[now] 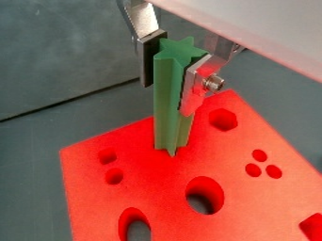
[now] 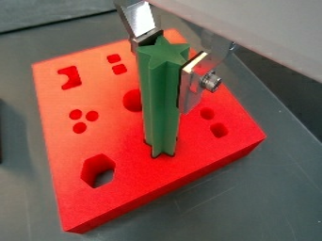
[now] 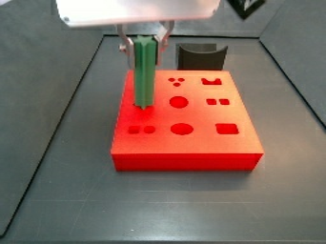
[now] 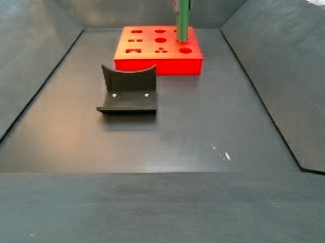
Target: Insert the star object.
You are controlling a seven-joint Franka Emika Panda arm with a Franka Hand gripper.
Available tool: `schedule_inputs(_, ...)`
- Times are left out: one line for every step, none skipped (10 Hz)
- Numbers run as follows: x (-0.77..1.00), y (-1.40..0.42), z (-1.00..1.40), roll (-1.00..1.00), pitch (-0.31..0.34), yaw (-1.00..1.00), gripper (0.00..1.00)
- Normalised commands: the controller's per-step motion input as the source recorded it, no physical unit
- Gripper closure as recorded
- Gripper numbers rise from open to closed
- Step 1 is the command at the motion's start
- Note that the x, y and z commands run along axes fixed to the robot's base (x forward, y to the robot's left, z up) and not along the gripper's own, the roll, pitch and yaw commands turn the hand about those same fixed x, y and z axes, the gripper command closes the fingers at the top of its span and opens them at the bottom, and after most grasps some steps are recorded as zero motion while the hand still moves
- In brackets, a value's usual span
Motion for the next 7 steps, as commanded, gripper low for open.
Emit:
schedule_inputs(0.03,0.0,-0.89,0.0,-0.027,-0.07,1.0)
schedule_inputs(0.0,0.0,-1.0,0.0,-0.069,-0.07,1.0)
schedule_inputs(0.0,0.0,-1.0,0.0,-0.079,-0.1,1.0)
schedule_inputs(0.05,-0.01,-1.0,0.0,-0.067,-0.08,1.0)
schedule_inputs(0.02,-0.03,-0.63,0.05,0.0,-0.02,1.0)
schedule_inputs(0.0,0.0,-0.11,0.06,0.047,0.0,1.0)
schedule_inputs(0.0,0.0,0.0,0.0,0.0,0.0,1.0)
